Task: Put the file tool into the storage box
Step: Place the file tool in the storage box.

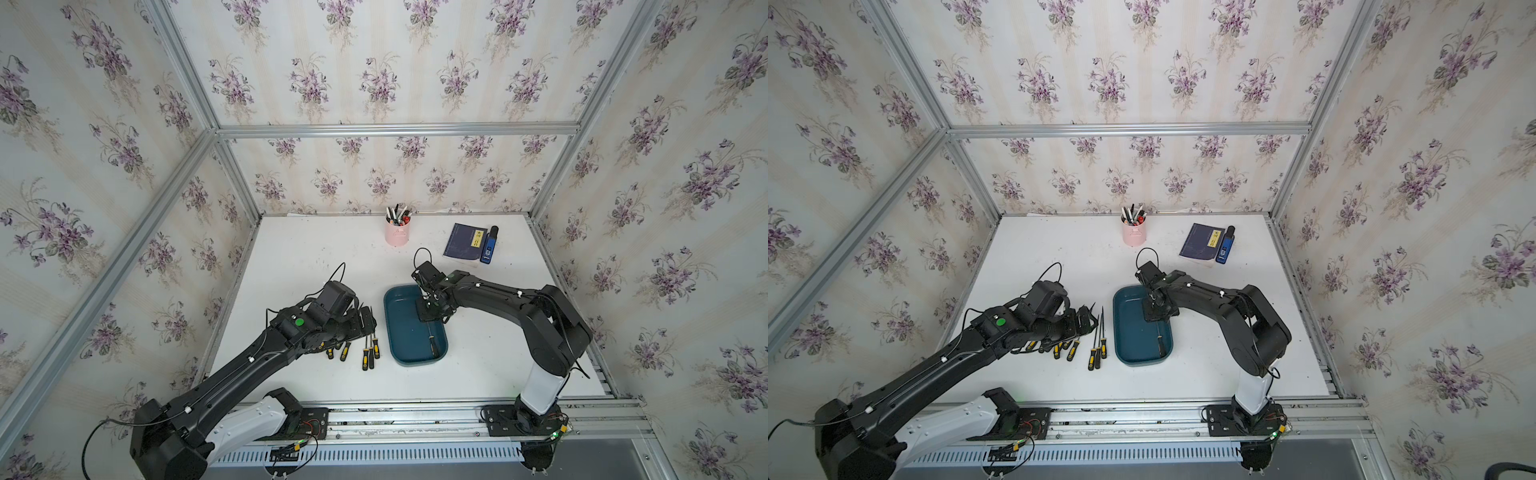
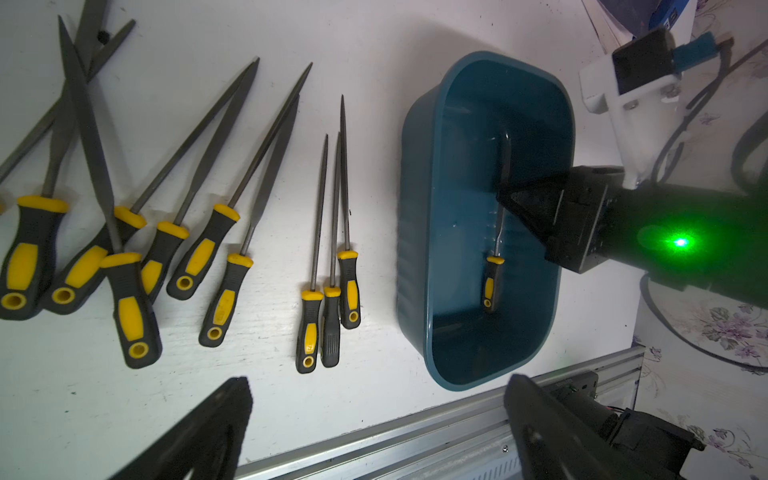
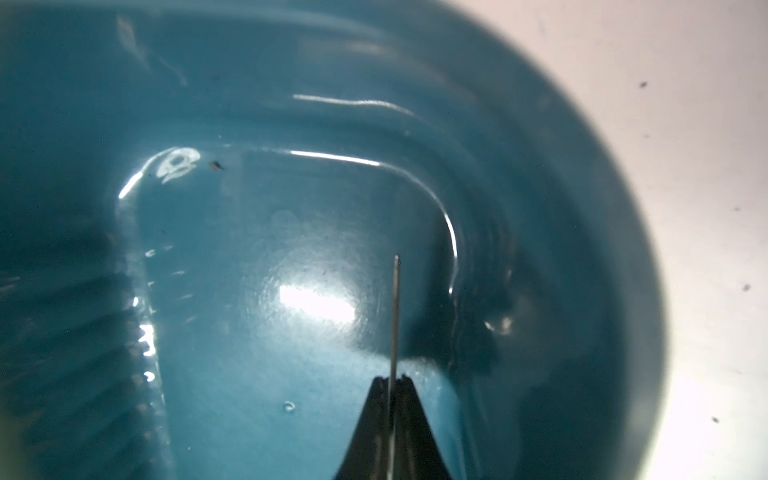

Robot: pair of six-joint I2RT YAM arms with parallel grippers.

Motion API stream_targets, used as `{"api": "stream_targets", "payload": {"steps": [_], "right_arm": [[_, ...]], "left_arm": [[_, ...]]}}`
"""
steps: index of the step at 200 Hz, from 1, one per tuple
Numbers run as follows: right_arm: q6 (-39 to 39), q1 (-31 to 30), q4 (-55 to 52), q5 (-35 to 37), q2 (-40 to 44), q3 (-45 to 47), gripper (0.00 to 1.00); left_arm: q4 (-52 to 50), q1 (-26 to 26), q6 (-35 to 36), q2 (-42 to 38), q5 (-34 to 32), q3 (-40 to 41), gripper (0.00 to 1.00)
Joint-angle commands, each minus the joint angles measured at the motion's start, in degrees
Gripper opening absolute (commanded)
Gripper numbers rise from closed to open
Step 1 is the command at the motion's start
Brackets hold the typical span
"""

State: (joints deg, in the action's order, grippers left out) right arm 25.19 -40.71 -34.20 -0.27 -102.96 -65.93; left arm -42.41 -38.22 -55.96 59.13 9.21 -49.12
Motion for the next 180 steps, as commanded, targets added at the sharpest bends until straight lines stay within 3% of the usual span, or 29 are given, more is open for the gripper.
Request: {"api": "stream_targets", "payload": {"steps": [1, 57, 120, 180], "right_arm": [[-0.32, -0.03, -1.31, 0.98, -0.40, -0.99, 0.16], [-0.19, 0.01, -1.95, 0.66, 0.10, -2.03, 0.19], [-0.12, 0.00, -4.19, 0.61, 6.13, -6.41, 0.25], [-1.80, 0.19, -7.40, -0.69, 9.53, -10.11, 0.33]], "left_arm": [[0.85, 0.12, 0.15, 0.10, 0.16, -0.03, 1.00], [0.51, 0.18, 0.07, 0.03, 0.02, -0.10, 1.00], [0.92, 0.16, -0.70, 0.52, 1.42, -0.05, 1.00], [2.68, -2.82, -8.32, 3.62, 1.09, 2.19, 0.99]]}}
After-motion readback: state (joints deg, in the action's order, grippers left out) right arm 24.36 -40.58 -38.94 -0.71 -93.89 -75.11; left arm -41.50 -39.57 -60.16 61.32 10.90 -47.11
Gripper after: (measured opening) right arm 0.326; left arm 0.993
